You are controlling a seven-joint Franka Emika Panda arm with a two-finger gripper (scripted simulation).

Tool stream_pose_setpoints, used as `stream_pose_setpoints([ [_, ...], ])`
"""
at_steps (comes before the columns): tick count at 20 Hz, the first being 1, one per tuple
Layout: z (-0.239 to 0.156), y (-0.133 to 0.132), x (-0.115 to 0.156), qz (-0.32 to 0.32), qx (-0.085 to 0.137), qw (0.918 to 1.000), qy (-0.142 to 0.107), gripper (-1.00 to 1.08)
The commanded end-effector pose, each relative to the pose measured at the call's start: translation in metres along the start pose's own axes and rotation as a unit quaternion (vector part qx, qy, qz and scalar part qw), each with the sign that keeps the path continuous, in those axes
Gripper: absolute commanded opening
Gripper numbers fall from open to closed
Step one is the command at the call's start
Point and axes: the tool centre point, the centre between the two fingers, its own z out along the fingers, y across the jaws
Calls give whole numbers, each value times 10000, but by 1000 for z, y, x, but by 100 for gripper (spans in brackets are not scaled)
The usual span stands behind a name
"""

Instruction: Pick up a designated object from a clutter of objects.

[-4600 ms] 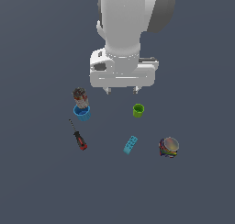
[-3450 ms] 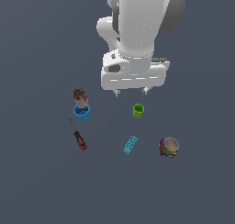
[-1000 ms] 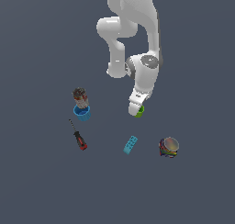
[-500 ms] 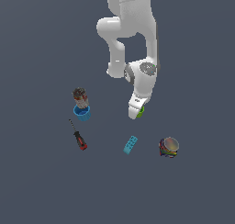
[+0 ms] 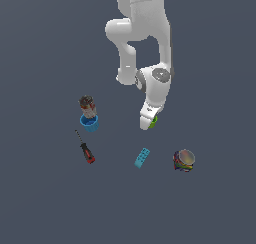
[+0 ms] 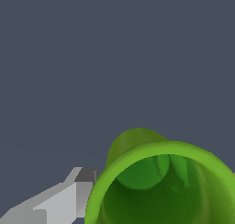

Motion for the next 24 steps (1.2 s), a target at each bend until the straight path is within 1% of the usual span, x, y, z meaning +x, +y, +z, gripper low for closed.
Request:
stream_pose_setpoints([
  [1,1,-1,0,-4,9,10000,-5,-100],
  [7,-6,2,0,-1,-2,10000,-1,-100],
  [12,-23,9,1,-3,0,10000,-1,-100],
  [18,-58,23,4,-8,8,10000,3,-100],
  [24,-108,42,8,-16,21,10000,15,-100],
])
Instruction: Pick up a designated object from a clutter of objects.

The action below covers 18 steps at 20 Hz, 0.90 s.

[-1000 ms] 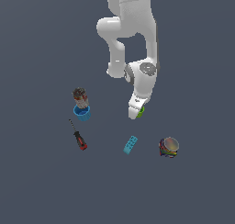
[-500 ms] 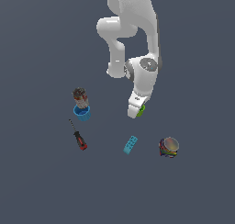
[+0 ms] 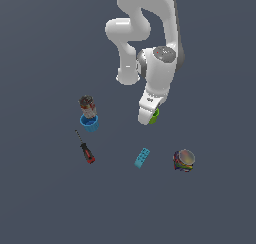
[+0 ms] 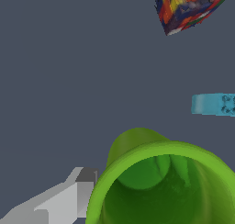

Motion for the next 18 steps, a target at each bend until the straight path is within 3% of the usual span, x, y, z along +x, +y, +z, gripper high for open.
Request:
stream_pose_setpoints([
  [1,-23,8,2,-5,3,10000,10,-100],
  [18,-177,73,14,0,-3,10000,3,-100],
])
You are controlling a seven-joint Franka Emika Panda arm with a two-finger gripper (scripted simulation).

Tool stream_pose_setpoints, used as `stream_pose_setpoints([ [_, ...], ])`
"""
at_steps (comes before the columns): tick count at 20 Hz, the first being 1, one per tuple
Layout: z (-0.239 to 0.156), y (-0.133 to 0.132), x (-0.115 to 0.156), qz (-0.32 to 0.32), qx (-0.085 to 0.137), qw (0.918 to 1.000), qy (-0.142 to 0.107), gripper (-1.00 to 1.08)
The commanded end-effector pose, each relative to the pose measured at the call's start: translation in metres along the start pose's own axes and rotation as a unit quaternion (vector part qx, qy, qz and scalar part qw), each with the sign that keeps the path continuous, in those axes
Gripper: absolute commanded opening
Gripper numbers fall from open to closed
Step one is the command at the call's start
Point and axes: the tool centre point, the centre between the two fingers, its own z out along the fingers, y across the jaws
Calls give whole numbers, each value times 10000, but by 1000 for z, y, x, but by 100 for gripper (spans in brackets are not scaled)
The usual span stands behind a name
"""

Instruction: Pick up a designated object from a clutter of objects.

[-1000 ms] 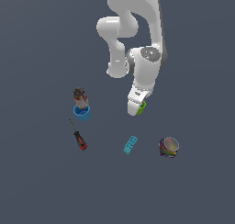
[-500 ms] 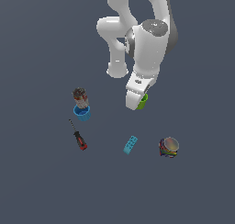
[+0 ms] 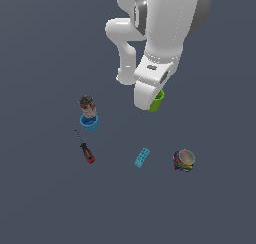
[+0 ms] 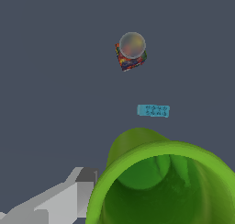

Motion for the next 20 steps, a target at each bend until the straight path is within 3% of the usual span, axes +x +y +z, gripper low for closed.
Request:
stream_pose_setpoints([
  [1,-22,9,2,2,-4,10000,-4,-100],
  [10,-72,33,7,10,-12,10000,-13,-100],
  [20,-88,41,10,10,-12,10000,-13,-100],
])
